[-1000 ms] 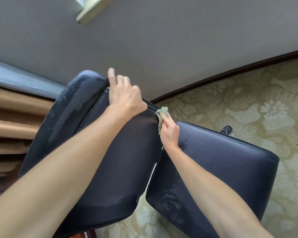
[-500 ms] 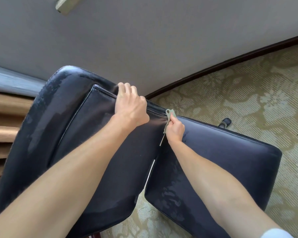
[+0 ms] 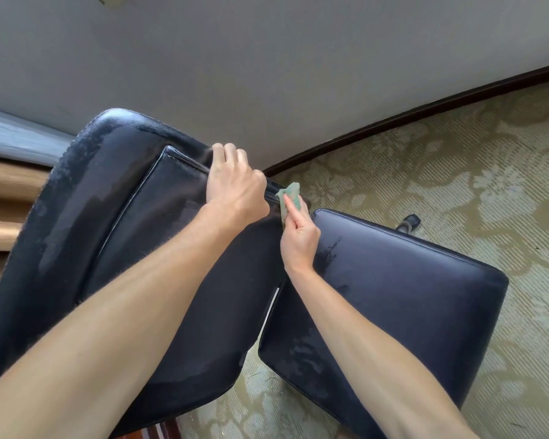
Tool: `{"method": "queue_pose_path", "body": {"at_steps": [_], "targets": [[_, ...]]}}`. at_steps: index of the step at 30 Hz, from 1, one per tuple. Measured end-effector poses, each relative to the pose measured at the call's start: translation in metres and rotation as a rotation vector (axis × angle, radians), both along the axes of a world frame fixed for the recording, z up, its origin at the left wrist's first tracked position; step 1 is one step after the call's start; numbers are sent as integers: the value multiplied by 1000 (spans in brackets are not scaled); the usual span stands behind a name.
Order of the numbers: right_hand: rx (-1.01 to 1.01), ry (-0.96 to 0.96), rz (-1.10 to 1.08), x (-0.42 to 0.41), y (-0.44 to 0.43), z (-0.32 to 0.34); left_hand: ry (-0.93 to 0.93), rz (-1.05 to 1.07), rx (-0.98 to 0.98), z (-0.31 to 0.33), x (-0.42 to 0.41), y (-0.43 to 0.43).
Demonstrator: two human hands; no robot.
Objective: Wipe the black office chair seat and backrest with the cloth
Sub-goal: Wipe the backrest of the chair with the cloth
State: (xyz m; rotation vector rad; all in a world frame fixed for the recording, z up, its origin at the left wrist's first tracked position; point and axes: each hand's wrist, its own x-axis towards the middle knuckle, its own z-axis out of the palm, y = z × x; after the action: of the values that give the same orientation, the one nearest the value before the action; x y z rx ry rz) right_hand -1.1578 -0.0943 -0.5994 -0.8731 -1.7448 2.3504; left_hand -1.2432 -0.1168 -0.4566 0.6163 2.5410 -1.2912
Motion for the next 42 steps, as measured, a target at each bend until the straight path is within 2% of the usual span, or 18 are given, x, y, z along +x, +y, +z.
{"method": "queue_pose_path", "body": {"at_steps": [3, 9, 13, 16, 25, 31, 33, 38, 42], "targets": [[-4, -22, -46, 2, -8, -8, -4, 5, 6, 1, 1, 1], [-213, -375, -145, -15, -3, -23, 3, 18, 31, -1, 3, 0], [-300, -484, -146, -19, 5, -30, 8, 1, 39, 0, 8, -3], [-340, -437, -118, -14, 9, -27, 25, 2, 47, -1, 8, -3], [-32, -43, 82, 1, 14, 4, 35, -5, 23, -3, 5, -4], [51, 124, 252, -8, 36, 6, 28, -13, 11, -1, 5, -2], [83, 156, 301, -18, 36, 8, 31, -20, 18, -1, 7, -6], [169, 172, 454, -28, 45, 4, -15, -22, -101, 5, 7, -8], [181, 157, 508, -23, 44, 4, 68, 32, -139, 20, 16, -22]]}}
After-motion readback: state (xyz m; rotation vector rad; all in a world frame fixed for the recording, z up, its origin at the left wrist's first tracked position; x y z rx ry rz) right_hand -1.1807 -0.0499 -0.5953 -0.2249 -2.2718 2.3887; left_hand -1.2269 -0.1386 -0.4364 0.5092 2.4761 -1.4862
